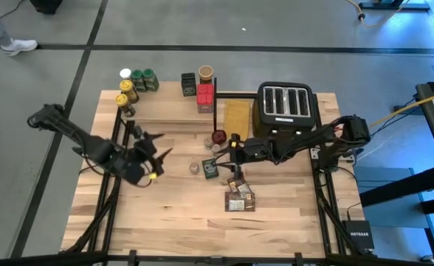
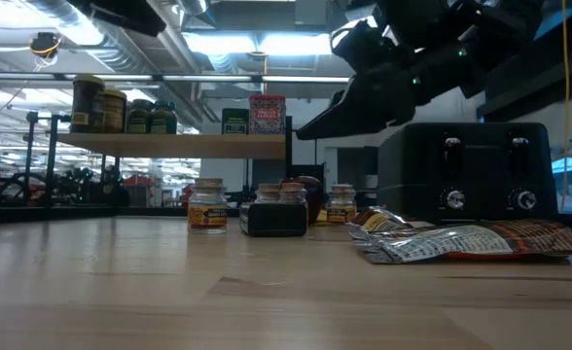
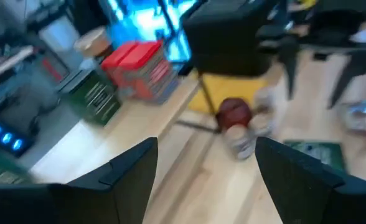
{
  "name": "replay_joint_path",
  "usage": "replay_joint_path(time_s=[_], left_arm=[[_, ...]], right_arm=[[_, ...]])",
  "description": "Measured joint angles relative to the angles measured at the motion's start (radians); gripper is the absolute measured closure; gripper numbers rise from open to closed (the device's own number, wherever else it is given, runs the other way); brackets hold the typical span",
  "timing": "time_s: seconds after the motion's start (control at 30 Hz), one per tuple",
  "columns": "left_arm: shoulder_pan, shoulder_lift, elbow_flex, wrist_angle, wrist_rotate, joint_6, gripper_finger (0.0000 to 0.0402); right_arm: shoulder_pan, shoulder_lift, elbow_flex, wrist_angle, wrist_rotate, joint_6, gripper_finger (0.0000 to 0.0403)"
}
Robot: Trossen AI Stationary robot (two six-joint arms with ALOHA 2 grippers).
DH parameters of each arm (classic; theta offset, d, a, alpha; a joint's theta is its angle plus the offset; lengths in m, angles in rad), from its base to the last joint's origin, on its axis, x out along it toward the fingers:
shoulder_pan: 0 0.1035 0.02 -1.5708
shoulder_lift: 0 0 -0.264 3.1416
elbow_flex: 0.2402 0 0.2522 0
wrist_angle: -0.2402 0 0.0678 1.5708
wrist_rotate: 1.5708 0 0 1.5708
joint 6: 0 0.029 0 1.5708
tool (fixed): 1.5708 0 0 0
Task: Shelf spices
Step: Put the black seasoning can aligned with the other black seasoning cans on the shelf
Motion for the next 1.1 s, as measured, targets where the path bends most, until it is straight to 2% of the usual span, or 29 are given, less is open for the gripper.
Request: replay_joint_path(time_s=[0.13, 0.27, 0.47, 0.6, 0.83, 1.1], left_arm=[[-0.083, 0.027, -0.087, 0.154, -0.071, -0.003, 0.0137], [-0.108, 0.058, -0.169, 0.242, -0.117, -0.035, 0.0137], [-0.106, 0.063, -0.187, 0.245, -0.162, -0.048, 0.0137], [-0.107, 0.063, -0.188, 0.243, -0.163, -0.020, 0.0137], [-0.107, 0.063, -0.188, 0.240, -0.146, -0.045, 0.0137], [-0.105, 0.063, -0.188, 0.241, -0.145, -0.037, 0.0137]], right_arm=[[0.000, -0.052, 0.000, -0.027, -0.008, 0.056, 0.0162], [0.033, -0.083, 0.010, -0.054, 0.011, 0.071, 0.0162], [0.134, -0.062, 0.166, -0.343, 0.163, 0.017, 0.0162], [0.165, -0.042, 0.267, -0.479, 0.191, 0.025, 0.0162], [0.163, -0.019, 0.306, -0.486, 0.133, 0.049, 0.0162], [0.155, 0.079, 0.305, -0.458, 0.137, 0.041, 0.0162]])
